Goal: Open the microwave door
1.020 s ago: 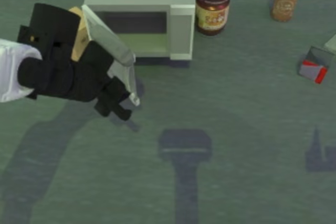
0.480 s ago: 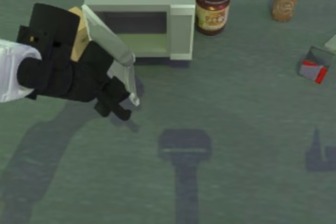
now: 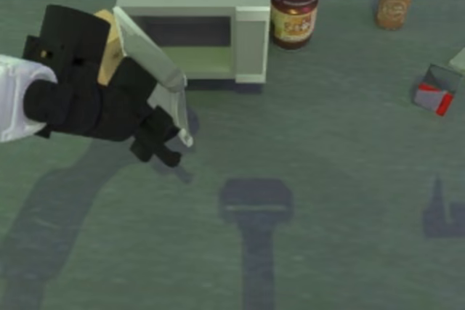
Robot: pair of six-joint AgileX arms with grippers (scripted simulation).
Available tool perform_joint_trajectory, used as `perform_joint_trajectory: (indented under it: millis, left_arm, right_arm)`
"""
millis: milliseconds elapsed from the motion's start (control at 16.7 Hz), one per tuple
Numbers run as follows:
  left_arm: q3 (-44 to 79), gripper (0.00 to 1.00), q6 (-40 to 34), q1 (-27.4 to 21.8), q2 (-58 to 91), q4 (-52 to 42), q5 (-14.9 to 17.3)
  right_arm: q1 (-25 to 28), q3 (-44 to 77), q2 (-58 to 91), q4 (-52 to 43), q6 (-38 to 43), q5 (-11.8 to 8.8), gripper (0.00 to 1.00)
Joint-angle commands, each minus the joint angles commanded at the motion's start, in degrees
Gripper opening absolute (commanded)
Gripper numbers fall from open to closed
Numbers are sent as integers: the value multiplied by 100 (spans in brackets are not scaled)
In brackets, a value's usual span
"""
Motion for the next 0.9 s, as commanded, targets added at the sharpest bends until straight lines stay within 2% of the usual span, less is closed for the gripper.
perform_joint_trajectory:
  millis: [360, 900]
  left_arm:
    - [0, 0, 0, 0, 0, 0, 0]
    - [-2, 0, 340, 153, -22, -144, 229]
  right_arm:
    - [0, 0, 0, 0, 0, 0, 100]
    - [0, 0, 0, 0, 0, 0, 100]
